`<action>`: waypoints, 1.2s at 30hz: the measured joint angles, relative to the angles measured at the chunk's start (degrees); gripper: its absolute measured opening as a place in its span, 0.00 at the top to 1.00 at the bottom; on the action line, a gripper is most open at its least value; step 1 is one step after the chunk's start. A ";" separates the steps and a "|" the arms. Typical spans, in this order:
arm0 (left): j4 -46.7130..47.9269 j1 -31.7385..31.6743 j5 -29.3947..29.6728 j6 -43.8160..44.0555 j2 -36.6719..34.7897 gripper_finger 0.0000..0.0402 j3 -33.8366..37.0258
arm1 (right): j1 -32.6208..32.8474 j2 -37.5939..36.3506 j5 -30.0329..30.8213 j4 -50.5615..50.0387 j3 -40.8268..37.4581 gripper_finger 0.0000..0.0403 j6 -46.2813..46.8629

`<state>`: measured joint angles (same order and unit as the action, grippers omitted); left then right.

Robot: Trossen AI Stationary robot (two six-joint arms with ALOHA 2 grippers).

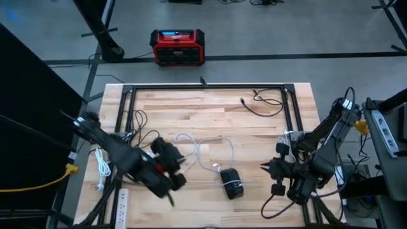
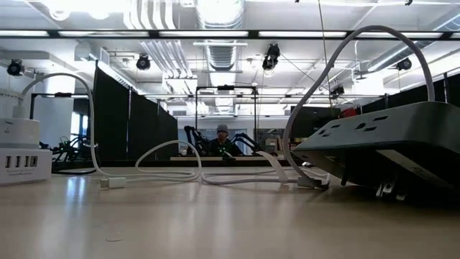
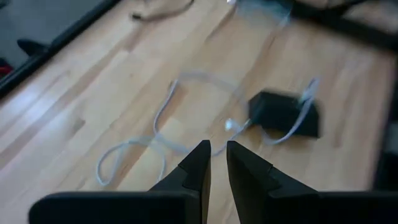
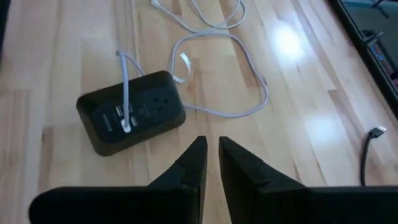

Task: Insert USB
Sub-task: Insert the middle left black charger cable into the bottom white outlet extension

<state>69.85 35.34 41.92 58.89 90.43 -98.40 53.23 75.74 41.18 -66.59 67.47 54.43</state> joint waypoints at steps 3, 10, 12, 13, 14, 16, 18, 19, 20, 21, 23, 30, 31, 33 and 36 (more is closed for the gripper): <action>2.96 -1.90 1.22 0.36 -4.12 0.90 -1.76 | 0.00 1.54 0.76 0.07 -0.22 0.93 -0.47; 15.55 -14.82 -0.63 3.03 -5.39 0.91 -2.06 | -0.02 5.95 2.41 1.55 -0.73 0.93 -1.85; 19.67 -19.42 -2.17 3.08 -4.05 0.91 -2.06 | 0.00 7.18 2.32 1.55 -0.77 0.93 -1.88; 20.47 -21.78 -2.91 2.64 -3.42 0.91 -1.93 | -0.02 7.82 2.33 1.53 -0.79 0.93 -1.90; 20.15 -24.04 -3.96 0.83 -2.97 0.91 -1.49 | 0.00 8.42 2.29 1.57 -0.79 0.93 -1.92; 20.19 -28.29 -6.74 -2.88 -2.17 0.91 -0.95 | 0.00 9.57 2.26 1.55 -0.81 0.93 -1.95; 20.21 -32.98 -9.32 -5.66 -0.87 0.91 -0.91 | 0.00 10.53 2.17 1.55 -0.84 0.93 -1.96; 20.05 -35.19 -11.24 -7.35 -0.44 0.91 -0.56 | 0.00 10.89 2.17 1.60 -0.84 0.93 -1.95; 20.18 -37.57 -13.19 -8.60 0.17 0.91 -0.20 | 0.00 11.25 2.15 1.57 -0.84 0.93 -1.97; 20.18 -39.67 -14.73 -9.45 0.57 0.91 0.09 | 0.00 11.58 2.15 1.57 -0.84 0.93 -1.95; 20.14 -43.48 -15.77 -11.74 1.34 0.91 0.73 | 0.00 12.01 2.09 1.57 -0.84 0.93 -1.97; 20.15 -51.39 -15.96 -18.32 0.99 0.90 6.44 | 0.03 12.08 0.73 1.66 -0.86 0.93 -1.28; 20.19 -51.97 -16.08 -18.33 0.76 0.90 7.51 | 0.07 12.05 0.74 1.70 -0.86 0.93 -1.25; 20.19 -53.09 -17.98 -18.38 0.50 0.90 9.84 | 0.15 12.03 0.75 1.76 -0.86 0.93 -1.25; 19.99 -54.59 -23.96 -19.31 0.54 0.89 14.76 | 0.15 12.02 0.78 1.88 -0.86 0.93 -1.24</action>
<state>89.83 -19.25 17.96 39.58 90.96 -83.64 53.39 87.76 41.96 -64.70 66.61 53.20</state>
